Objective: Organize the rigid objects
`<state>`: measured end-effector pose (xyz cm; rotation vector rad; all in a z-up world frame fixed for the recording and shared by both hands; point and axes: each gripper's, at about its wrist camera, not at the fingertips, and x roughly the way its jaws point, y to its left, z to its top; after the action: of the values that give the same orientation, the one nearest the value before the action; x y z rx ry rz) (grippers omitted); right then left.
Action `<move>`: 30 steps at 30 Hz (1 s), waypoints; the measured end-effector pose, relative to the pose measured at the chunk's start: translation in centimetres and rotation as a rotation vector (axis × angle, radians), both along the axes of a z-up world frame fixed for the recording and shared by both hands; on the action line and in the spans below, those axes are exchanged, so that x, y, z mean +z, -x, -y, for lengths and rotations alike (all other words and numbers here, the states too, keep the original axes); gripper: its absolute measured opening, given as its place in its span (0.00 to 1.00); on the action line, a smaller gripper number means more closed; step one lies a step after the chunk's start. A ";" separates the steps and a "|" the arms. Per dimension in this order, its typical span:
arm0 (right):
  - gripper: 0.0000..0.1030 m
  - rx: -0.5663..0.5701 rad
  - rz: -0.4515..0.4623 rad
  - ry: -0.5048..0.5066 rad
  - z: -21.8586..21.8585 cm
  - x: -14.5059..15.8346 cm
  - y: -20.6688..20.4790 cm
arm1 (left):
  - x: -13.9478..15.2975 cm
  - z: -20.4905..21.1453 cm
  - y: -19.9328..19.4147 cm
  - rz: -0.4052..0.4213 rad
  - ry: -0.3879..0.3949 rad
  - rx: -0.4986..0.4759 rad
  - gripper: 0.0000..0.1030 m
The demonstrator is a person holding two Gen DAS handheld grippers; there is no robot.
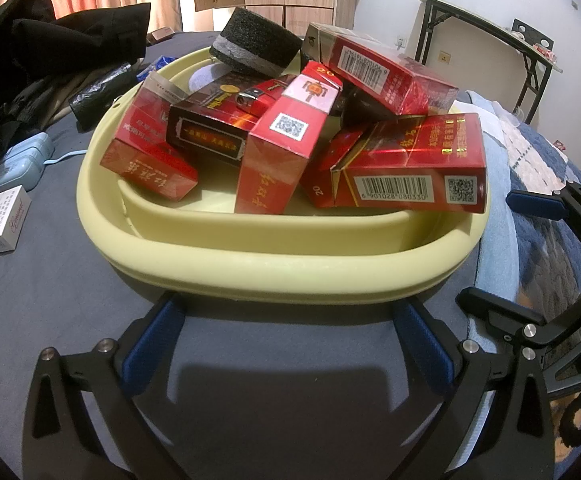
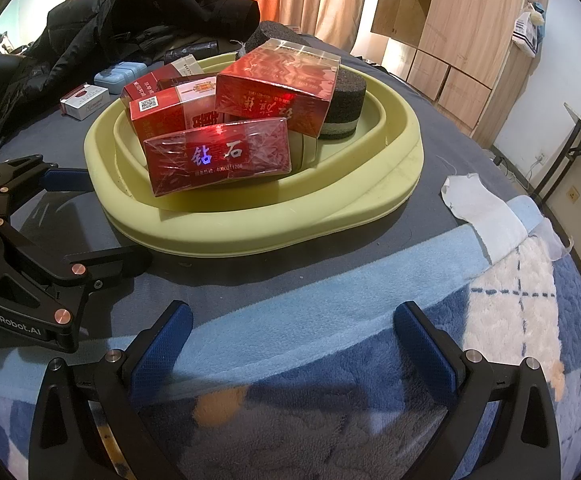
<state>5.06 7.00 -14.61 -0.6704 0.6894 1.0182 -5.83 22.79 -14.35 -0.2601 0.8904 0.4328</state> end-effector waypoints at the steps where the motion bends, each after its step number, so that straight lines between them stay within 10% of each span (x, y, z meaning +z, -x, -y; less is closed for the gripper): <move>1: 1.00 0.000 0.001 0.000 0.0 0.0 0.0 | 0.0 0.0 0.0 0.000 0.000 0.000 1.00; 30: 1.00 0.000 0.002 0.001 0.0 0.0 0.1 | 0.0 0.0 0.0 0.000 0.000 0.001 1.00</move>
<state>4.91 7.02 -14.58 -0.6719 0.6877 1.0167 -5.84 22.75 -14.36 -0.2603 0.8901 0.4332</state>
